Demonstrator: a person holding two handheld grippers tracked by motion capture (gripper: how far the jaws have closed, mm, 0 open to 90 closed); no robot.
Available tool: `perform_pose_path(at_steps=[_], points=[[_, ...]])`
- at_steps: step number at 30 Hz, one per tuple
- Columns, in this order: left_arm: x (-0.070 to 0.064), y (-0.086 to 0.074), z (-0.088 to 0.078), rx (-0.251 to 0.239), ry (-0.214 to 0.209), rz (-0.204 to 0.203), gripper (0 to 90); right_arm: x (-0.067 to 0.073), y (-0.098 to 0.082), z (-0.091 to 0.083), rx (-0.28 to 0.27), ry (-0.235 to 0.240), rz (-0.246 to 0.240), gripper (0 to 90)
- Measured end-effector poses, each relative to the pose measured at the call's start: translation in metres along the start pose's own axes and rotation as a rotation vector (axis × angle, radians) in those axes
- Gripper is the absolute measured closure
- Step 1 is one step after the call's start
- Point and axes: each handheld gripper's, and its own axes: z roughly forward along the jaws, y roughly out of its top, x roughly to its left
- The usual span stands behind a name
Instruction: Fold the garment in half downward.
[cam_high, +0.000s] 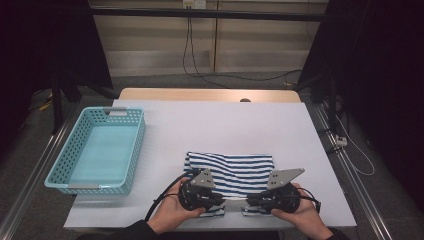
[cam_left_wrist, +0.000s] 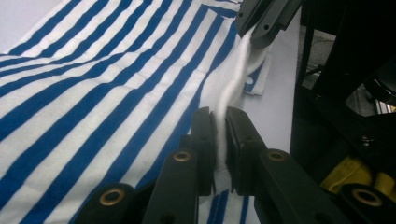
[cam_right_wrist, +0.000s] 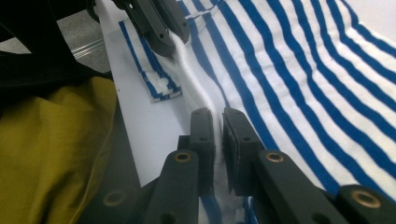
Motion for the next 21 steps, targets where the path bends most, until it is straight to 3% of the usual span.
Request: perform_pose_path(at_steps=[10, 14, 21], points=[[-0.005, -0.006, 0.003, 0.012, -0.017, 0.011, 76.3, 0.005, -0.007, 0.004, 0.024, 0.020, 0.002, 78.3], [-0.008, -0.009, 0.008, 0.042, -0.022, 0.027, 75.0, 0.009, -0.010, 0.007, 0.052, -0.003, -0.020, 76.1], [-0.008, -0.013, 0.011, 0.050, -0.041, 0.031, 72.9, 0.013, -0.011, 0.010, 0.070, -0.006, -0.032, 72.1]])
